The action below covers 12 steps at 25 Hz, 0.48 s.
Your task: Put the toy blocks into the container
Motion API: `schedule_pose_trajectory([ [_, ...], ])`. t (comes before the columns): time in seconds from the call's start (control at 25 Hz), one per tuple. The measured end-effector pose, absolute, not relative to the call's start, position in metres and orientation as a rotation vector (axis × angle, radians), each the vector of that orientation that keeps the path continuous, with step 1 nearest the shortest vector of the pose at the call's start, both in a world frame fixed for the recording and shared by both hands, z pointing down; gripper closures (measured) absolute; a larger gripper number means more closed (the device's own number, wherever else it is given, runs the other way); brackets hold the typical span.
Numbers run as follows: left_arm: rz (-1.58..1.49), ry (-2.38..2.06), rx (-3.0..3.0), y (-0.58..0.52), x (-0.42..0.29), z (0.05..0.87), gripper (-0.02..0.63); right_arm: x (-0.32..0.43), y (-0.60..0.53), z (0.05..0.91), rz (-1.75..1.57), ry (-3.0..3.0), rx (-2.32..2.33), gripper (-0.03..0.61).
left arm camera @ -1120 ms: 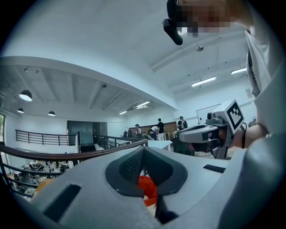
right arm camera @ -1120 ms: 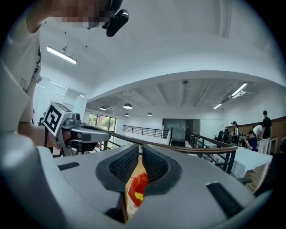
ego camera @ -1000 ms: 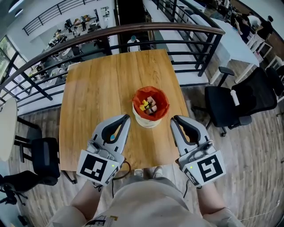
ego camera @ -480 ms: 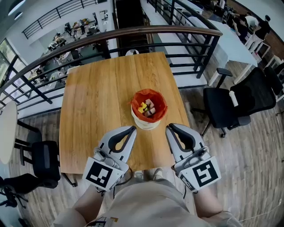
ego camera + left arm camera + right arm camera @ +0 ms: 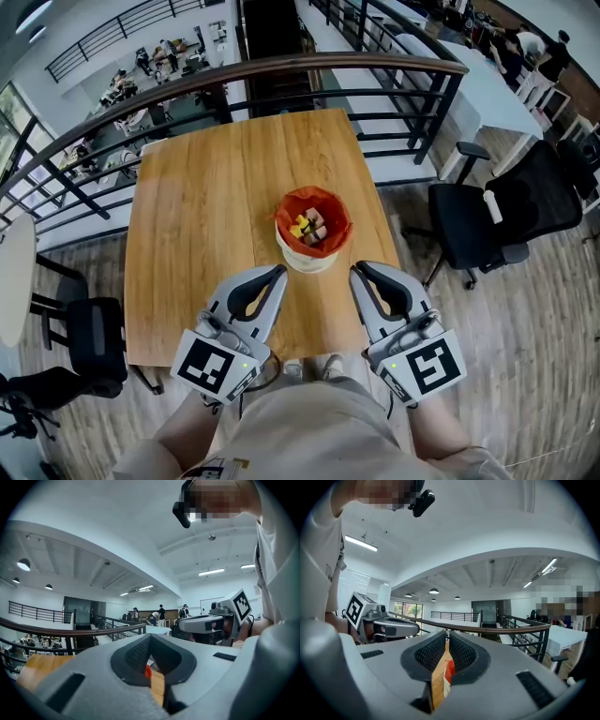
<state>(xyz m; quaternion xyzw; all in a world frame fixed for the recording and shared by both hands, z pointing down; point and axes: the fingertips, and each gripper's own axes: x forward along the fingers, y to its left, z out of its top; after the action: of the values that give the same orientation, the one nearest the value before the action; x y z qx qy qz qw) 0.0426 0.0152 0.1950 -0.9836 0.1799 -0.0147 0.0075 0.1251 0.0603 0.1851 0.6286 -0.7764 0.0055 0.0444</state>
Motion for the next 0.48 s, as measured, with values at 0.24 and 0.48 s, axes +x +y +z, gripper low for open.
schedule_pose_trajectory([
  [0.24,-0.055,0.562,-3.095,0.0153,0.0425,0.1956,0.601,0.1241,0.0599,0.1854,0.019,-2.38,1.928,0.541],
  [0.48,-0.057,0.56,-3.104,0.0241,0.0373,0.1977,0.601,0.1183,0.069,0.1885,0.027,-2.381,1.923,0.541],
])
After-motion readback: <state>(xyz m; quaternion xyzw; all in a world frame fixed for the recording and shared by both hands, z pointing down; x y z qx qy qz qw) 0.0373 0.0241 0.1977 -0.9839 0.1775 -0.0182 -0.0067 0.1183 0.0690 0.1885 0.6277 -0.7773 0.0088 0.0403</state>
